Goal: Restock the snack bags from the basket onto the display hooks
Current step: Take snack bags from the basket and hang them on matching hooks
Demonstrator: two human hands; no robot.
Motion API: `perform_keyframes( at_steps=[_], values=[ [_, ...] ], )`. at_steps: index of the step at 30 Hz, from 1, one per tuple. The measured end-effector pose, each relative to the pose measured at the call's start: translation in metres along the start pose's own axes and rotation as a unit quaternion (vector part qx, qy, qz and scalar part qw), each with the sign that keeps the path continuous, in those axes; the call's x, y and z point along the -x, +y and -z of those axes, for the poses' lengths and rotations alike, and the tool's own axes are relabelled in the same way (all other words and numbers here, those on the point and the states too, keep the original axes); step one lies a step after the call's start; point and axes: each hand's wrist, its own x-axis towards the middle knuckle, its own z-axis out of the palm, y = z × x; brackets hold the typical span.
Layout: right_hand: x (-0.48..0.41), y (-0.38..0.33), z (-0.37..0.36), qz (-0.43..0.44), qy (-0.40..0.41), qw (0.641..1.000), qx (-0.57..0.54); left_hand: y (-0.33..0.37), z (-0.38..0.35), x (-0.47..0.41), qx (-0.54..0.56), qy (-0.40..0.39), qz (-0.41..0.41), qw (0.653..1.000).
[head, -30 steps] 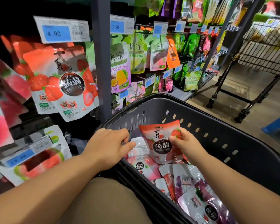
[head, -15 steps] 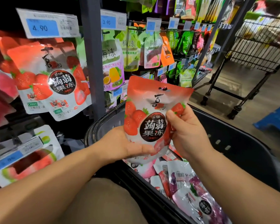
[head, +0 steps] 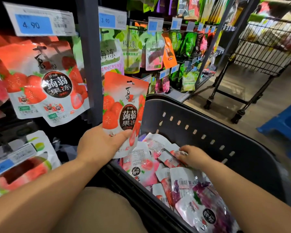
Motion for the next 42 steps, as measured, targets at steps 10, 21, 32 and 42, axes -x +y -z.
perform_keyframes(
  at_steps=[10,21,32,42],
  values=[
    [-0.004,0.004,-0.023,-0.012,0.053,0.988,0.147,0.001,0.002,0.001,0.002,-0.019,0.007,1.000],
    [0.018,-0.036,0.023,0.039,0.216,0.959,-0.180,0.002,0.004,0.003,-0.001,-0.021,0.005,1.000],
    [0.045,-0.052,0.049,0.134,0.174,0.965,0.140,0.002,0.003,0.002,-0.008,-0.016,0.005,1.000],
    [0.026,-0.023,0.044,0.008,0.058,0.991,-0.118,0.002,0.002,0.001,-0.015,-0.019,0.007,1.000]
  ],
)
